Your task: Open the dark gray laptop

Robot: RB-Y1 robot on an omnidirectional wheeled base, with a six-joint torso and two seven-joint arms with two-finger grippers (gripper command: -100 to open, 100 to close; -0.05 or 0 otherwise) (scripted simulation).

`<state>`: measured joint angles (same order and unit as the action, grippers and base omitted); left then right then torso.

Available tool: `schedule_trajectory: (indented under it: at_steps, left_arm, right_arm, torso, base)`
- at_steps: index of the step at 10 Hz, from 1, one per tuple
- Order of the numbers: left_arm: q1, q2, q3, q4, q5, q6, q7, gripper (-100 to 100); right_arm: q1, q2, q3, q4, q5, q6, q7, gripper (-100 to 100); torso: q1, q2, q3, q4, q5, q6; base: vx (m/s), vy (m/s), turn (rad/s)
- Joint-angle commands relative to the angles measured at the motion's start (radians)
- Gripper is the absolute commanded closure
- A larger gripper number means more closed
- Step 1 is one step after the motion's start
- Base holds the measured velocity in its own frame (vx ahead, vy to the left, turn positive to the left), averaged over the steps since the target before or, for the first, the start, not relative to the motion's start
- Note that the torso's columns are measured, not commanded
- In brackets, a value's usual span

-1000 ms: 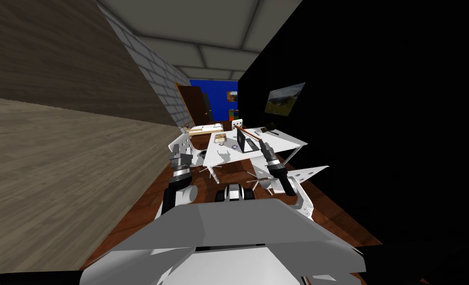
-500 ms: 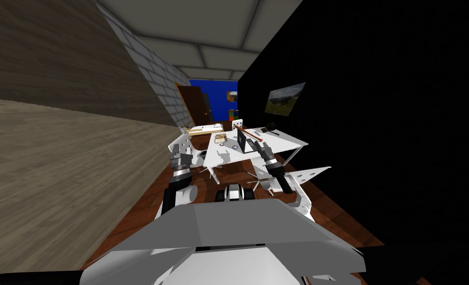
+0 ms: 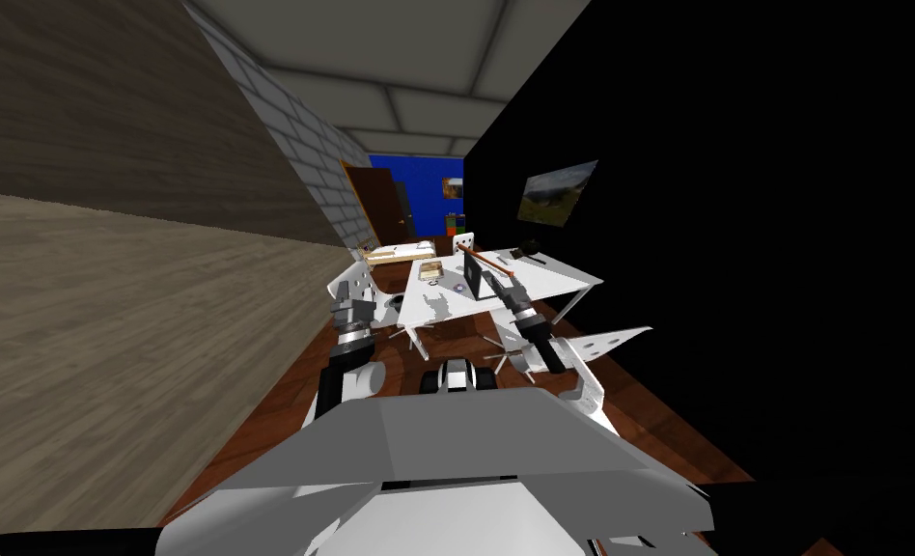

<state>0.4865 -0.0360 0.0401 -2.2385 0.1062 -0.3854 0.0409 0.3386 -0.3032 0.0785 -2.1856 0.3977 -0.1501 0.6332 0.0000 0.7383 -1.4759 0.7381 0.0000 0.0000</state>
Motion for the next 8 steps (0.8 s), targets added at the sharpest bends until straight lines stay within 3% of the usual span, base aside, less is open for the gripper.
schedule_trajectory:
  at_steps: [1, 8]
  left_arm:
    - [0.0, 0.0, 0.0, 0.0, 0.0, 0.0, 0.0, 0]
    - [0.0, 0.0, 0.0, 0.0, 0.0, 0.0, 0.0, 0]
  right_arm:
    - [-0.013, -0.022, 0.018, 0.002, 0.034, 0.025, 0.069, -100]
    - [-0.064, -0.106, 0.078, 0.028, 0.154, 0.108, 0.265, -100]
  torso:
    - [0.0, 0.0, 0.0, 0.0, 0.0, 0.0]
    - [0.0, 0.0, 0.0, 0.0, 0.0, 0.0]
  base:
    - [0.021, 0.017, -0.004]
    - [0.022, 0.019, -0.006]
